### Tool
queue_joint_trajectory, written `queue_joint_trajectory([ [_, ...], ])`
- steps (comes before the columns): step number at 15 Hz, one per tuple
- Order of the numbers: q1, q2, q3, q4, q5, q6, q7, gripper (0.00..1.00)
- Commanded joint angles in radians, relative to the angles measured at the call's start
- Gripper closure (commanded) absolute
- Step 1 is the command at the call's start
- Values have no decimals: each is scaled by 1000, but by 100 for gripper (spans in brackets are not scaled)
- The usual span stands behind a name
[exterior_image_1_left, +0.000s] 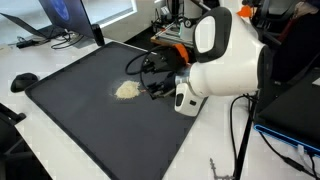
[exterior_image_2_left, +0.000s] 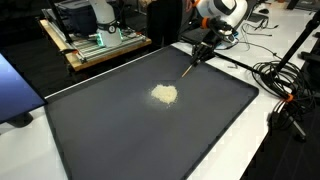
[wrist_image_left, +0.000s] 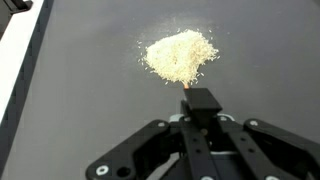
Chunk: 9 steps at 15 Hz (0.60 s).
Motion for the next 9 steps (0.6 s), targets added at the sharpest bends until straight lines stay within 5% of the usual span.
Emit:
queue_joint_trajectory([
  [1,36,125,-10,170,-13,-101,-36,97],
  [9,49,216,-4,314,5,-146,-111,97],
])
